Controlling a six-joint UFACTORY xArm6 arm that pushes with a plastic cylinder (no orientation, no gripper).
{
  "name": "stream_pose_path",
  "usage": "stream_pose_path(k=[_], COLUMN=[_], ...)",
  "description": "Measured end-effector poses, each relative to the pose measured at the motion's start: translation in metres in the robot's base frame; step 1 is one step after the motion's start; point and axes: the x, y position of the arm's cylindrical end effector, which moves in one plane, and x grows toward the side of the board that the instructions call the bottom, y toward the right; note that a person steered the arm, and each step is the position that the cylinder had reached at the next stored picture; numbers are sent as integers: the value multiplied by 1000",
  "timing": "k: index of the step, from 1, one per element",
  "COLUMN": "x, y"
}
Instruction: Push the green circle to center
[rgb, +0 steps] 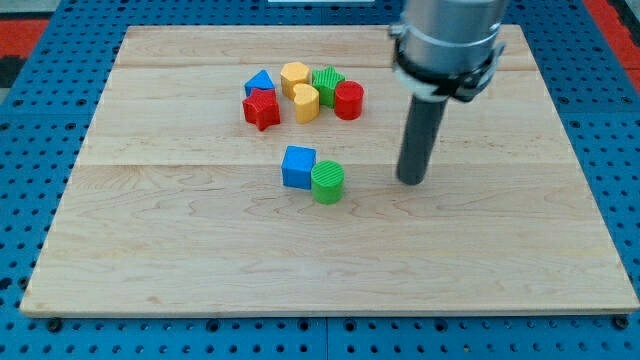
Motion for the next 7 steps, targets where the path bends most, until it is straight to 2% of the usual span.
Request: stream_pose_path(k=[2, 3, 7], x=[74, 75, 2], y=[-69, -92, -73])
